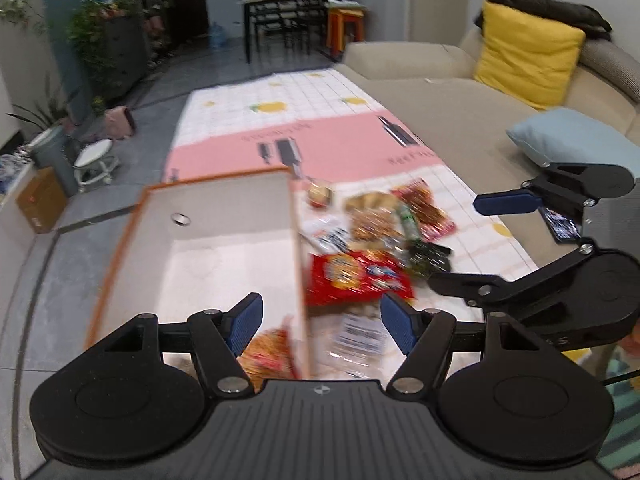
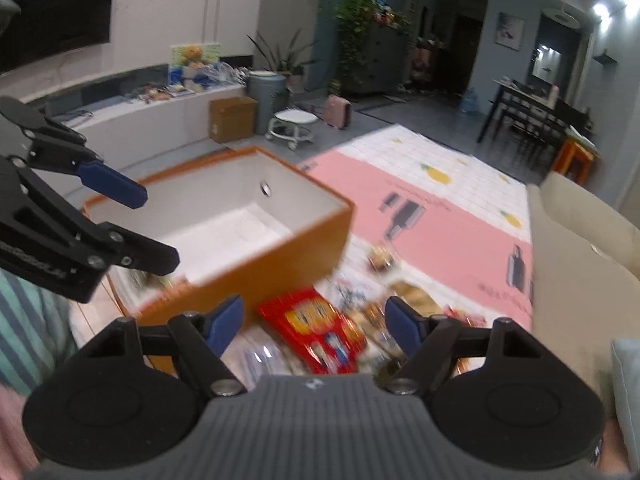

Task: Organize snacks
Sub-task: 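Move both grippers back from the box to the snack pile, then grasp the clear pack of white balls with the left gripper while the right grasps the dark green bag, then carry both packs into the orange box and open both grippers to release them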

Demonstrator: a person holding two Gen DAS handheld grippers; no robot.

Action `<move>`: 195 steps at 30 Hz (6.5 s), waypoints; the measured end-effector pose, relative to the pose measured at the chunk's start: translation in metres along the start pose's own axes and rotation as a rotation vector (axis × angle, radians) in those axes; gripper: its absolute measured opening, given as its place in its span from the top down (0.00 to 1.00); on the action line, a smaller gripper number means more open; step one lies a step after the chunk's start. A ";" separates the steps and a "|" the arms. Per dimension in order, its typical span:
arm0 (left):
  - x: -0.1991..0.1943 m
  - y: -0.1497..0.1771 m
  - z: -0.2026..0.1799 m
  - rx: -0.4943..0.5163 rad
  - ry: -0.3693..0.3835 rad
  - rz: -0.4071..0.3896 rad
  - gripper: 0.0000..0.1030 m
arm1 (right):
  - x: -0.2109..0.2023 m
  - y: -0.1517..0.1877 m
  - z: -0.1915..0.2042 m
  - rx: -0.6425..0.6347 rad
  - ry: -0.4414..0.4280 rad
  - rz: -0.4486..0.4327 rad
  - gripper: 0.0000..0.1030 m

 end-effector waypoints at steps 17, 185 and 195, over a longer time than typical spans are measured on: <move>0.090 0.021 -0.061 0.144 0.067 0.226 0.25 | 0.053 0.083 -0.062 -0.015 0.019 0.156 0.27; 0.119 0.024 0.138 0.282 0.001 0.474 0.35 | 0.131 -0.054 0.120 -0.742 -0.328 0.231 0.66; 0.131 0.038 0.146 0.267 0.027 0.535 0.34 | 0.159 -0.041 0.122 -0.698 -0.381 0.353 0.65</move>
Point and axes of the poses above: each gripper's, at about its wrist camera, not at the fingertips, and x roughly the way its jaws point, z to its left, y to its underside, the point moved 9 cm from there along x, roughly the way its jaws point, and after that the axes turned 2 degrees about z, right-handed, at the moved point
